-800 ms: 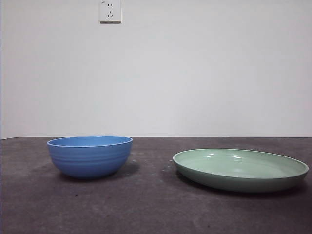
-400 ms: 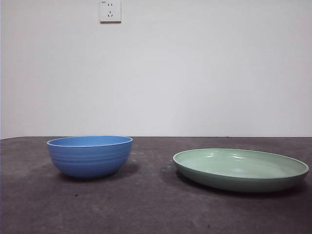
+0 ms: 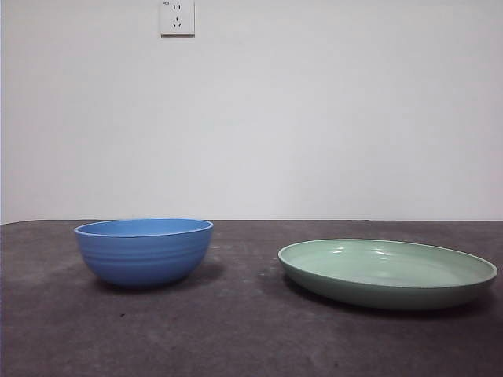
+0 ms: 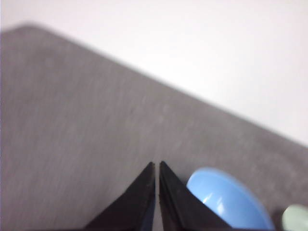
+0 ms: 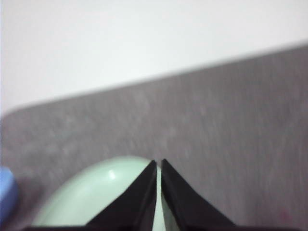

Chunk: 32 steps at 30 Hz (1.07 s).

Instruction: Pick up the blue bowl, put it on the green plate, put it on desk

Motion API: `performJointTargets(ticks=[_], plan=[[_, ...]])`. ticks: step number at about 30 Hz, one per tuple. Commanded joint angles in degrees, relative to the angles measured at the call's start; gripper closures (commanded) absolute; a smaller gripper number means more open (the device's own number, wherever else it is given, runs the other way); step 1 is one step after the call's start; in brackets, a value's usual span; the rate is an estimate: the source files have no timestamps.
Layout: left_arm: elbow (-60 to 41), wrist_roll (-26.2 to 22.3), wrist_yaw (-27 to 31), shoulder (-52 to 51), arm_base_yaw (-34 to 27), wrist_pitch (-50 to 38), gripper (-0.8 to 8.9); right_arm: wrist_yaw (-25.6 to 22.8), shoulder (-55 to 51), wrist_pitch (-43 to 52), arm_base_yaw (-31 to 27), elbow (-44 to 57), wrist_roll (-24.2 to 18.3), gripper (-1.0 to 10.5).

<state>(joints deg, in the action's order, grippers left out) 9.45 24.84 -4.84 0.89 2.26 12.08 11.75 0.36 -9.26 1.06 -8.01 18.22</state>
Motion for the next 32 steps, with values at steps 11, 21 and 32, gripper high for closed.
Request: performJointTargets(ticks=[11, 21, 32], plan=[[20.26, -10.01, -8.52, 13.53, -0.09, 12.48, 7.99, 1.75, 7.98, -11.54, -0.07, -18.71, -1.95, 9.4], [32.87, -20.94, -21.55, 30.21, 0.42, 26.08, 7.99, 15.93, 26.82, -30.88, -0.07, -33.55, -11.65, 9.4], [38.62, -27.43, -28.63, 39.89, 6.21, 37.2, 7.99, 21.51, 41.16, -47.45, 3.91, -39.71, -21.53, 9.4]])
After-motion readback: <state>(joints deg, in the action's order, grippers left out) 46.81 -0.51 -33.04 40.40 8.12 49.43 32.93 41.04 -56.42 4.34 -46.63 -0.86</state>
